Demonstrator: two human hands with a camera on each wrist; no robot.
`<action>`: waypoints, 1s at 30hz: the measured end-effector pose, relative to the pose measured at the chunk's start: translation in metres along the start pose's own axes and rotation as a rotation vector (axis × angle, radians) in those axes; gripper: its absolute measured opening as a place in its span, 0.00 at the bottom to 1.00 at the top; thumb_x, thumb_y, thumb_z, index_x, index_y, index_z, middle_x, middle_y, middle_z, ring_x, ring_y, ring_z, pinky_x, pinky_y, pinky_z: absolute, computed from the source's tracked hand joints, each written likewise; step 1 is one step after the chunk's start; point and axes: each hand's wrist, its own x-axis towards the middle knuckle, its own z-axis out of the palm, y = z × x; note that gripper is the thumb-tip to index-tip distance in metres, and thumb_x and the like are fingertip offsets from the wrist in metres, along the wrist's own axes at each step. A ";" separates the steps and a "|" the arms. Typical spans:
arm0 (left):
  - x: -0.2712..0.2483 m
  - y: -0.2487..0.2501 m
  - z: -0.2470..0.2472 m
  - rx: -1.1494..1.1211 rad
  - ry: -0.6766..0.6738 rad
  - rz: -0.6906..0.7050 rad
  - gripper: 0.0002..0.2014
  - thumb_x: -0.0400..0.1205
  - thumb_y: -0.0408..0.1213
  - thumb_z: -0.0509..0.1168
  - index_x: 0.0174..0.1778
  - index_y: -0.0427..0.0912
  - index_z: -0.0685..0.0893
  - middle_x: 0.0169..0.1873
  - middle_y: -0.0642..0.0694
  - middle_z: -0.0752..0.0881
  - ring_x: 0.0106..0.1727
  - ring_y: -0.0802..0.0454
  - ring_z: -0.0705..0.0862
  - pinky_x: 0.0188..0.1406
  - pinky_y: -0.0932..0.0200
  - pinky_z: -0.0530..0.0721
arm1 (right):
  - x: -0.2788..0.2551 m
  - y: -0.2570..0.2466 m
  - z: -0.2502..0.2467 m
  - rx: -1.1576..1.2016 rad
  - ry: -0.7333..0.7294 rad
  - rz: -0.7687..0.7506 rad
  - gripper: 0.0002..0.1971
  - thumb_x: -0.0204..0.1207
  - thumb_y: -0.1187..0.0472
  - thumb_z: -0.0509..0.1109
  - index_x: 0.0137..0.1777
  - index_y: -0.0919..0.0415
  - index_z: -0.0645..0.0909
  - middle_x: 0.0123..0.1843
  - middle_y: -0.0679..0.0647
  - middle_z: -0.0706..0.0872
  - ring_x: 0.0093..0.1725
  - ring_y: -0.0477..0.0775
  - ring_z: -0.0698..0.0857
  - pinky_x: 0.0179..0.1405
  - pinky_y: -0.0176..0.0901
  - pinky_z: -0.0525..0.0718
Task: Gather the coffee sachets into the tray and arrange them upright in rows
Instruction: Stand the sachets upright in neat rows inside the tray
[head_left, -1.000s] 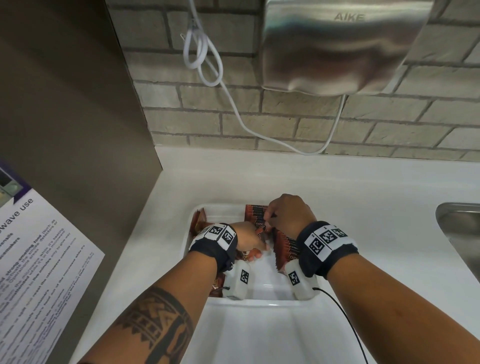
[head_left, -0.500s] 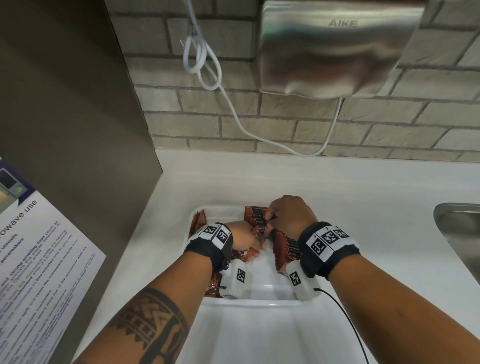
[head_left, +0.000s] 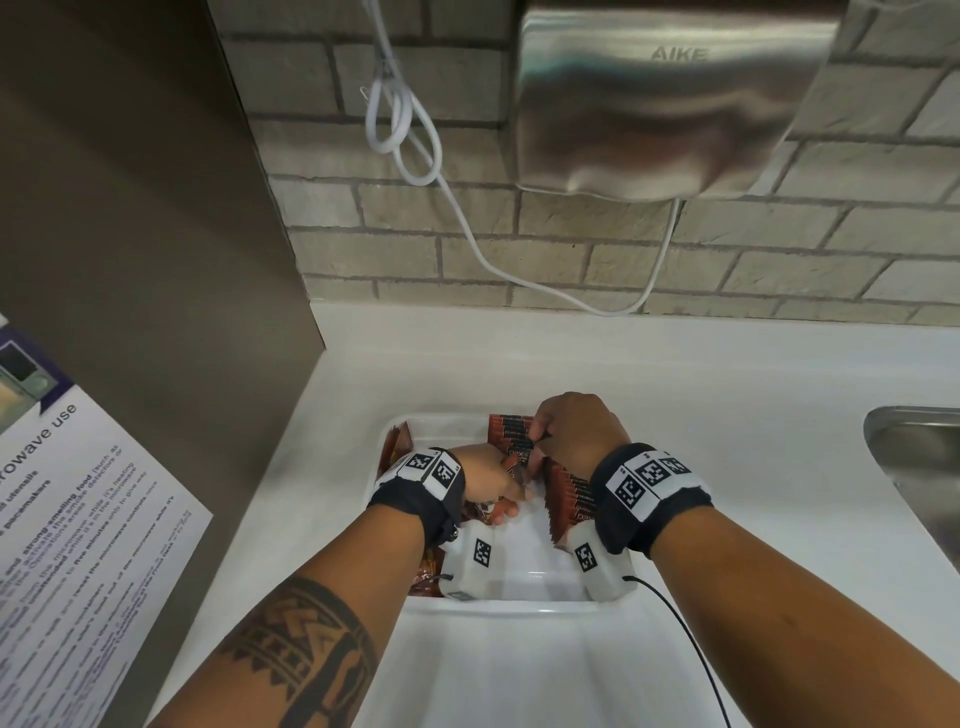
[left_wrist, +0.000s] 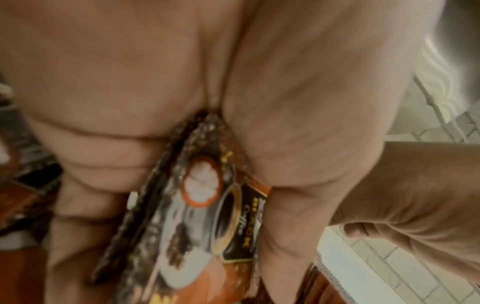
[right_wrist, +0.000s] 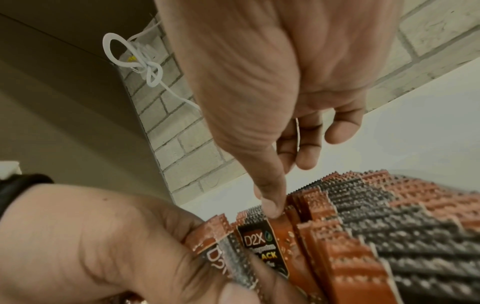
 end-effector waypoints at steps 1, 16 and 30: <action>0.000 0.000 0.000 -0.014 0.003 -0.003 0.13 0.83 0.41 0.73 0.56 0.34 0.88 0.40 0.44 0.93 0.33 0.48 0.86 0.44 0.52 0.89 | 0.000 0.001 -0.001 -0.006 0.000 -0.001 0.12 0.71 0.66 0.74 0.37 0.45 0.85 0.45 0.41 0.84 0.53 0.49 0.85 0.60 0.51 0.84; -0.001 -0.018 -0.020 -0.025 0.080 0.137 0.30 0.61 0.59 0.81 0.53 0.43 0.92 0.51 0.43 0.93 0.59 0.38 0.89 0.70 0.38 0.82 | -0.013 0.001 -0.007 0.244 0.018 -0.059 0.01 0.76 0.59 0.75 0.44 0.53 0.88 0.41 0.44 0.89 0.42 0.43 0.85 0.36 0.33 0.78; -0.045 -0.013 -0.021 -0.299 0.126 0.302 0.15 0.77 0.40 0.79 0.58 0.41 0.89 0.51 0.39 0.92 0.53 0.43 0.90 0.60 0.42 0.88 | -0.018 0.000 -0.027 0.345 0.036 -0.069 0.02 0.76 0.57 0.79 0.43 0.51 0.89 0.40 0.43 0.89 0.41 0.39 0.83 0.36 0.30 0.75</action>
